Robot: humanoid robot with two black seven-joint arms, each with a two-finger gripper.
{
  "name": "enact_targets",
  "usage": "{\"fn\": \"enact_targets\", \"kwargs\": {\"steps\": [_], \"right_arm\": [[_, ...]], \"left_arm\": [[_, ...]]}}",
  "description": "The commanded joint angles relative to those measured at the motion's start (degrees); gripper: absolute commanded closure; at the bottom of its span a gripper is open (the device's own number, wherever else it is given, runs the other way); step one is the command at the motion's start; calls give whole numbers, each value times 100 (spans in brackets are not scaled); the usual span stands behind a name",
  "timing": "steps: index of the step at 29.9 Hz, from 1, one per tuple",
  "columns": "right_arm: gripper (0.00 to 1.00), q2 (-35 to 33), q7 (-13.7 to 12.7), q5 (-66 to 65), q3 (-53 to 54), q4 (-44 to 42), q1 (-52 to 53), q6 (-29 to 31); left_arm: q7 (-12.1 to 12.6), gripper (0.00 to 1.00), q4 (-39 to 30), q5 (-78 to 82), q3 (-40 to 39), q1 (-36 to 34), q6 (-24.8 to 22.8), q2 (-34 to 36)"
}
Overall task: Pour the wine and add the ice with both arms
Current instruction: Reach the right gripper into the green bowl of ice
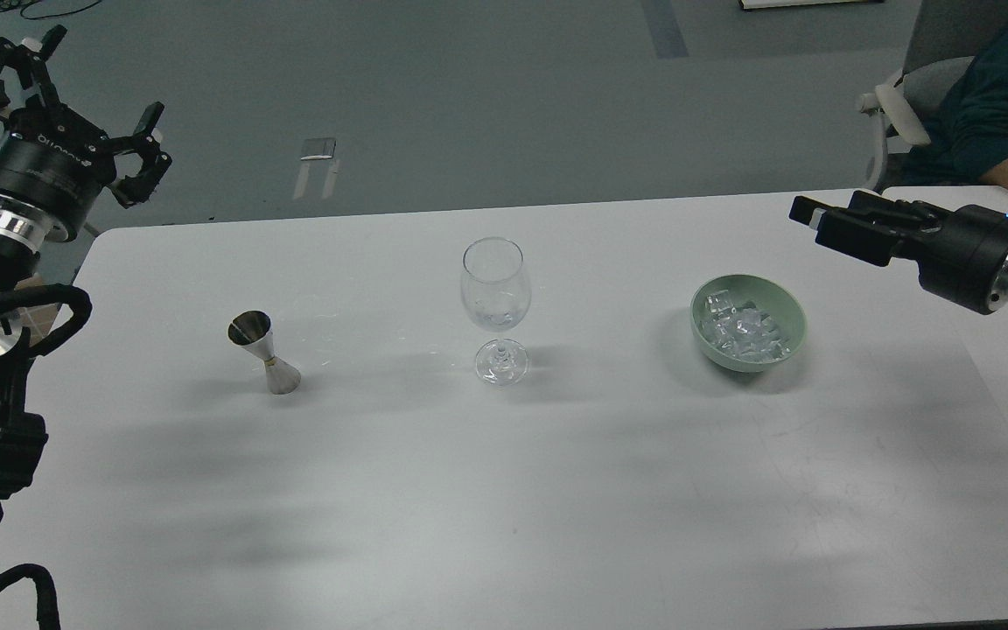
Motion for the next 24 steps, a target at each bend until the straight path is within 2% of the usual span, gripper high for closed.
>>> {"fn": "enact_targets", "kwargs": {"steps": [1,7,18,22,23,24], "right_arm": [[0,51,-11,-207,-83,-126,-116,-27],[0,454,-2,-777,-346,-705,-134,-18],[3,1044,16,-840,-1119,-1154,314,-18],[13,1167,16,-840,-1313,-1347,525,-18],[26,1219,33,-840,-1375,-1409,560,-18],[28,1237,33,-840,-1445,-1453,630,-18]], "left_arm": [[1,2,-34,1,58,33,1,-32],[-8,2,-104,1,58,50,1,-76],[-8,2,-297,1,58,77,1,-111],[-8,2,-297,1,58,77,-17,-119],[-8,2,-297,1,58,77,-25,-119],[-8,2,-297,1,58,77,-26,-119]]}}
